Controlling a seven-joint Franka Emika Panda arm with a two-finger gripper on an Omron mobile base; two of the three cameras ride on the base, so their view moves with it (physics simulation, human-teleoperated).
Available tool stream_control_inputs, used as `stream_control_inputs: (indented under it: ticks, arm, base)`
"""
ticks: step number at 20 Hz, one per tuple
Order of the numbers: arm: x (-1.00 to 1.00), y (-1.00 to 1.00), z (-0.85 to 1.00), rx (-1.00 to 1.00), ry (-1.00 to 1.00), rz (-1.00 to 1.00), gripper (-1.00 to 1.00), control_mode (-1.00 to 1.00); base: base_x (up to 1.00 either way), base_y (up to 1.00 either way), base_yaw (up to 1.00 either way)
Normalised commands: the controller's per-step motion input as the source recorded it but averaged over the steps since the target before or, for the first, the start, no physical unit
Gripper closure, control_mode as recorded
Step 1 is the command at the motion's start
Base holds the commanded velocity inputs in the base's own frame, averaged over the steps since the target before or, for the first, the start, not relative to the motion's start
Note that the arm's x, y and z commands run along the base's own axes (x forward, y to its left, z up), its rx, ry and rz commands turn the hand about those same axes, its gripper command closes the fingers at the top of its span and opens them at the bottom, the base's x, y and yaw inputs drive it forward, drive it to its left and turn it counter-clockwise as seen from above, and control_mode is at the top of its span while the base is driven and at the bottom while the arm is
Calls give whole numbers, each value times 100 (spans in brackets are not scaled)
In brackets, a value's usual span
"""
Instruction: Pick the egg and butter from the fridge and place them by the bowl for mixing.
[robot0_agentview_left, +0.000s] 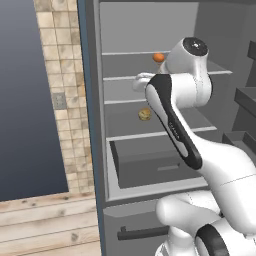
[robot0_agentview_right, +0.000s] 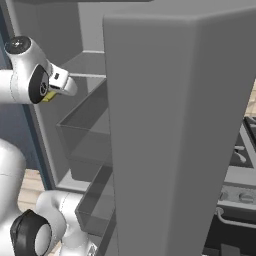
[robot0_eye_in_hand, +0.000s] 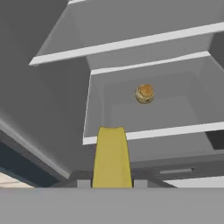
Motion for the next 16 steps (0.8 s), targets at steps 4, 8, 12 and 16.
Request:
stream_control_inputs:
  ticks: [4, 8, 12, 16]
  arm:
    - [-52, 13, 0, 8, 0, 0, 100, -100]
    - [-42, 14, -1, 3, 0, 0, 100, -100]
    - [-7, 3, 0, 0, 0, 0, 100, -100]
    - [0, 0, 0, 0, 0, 0, 100, -100]
  base:
    - [0, 0, 0]
    - [0, 0, 0]
    - [0, 0, 0]
    - [0, 0, 0]
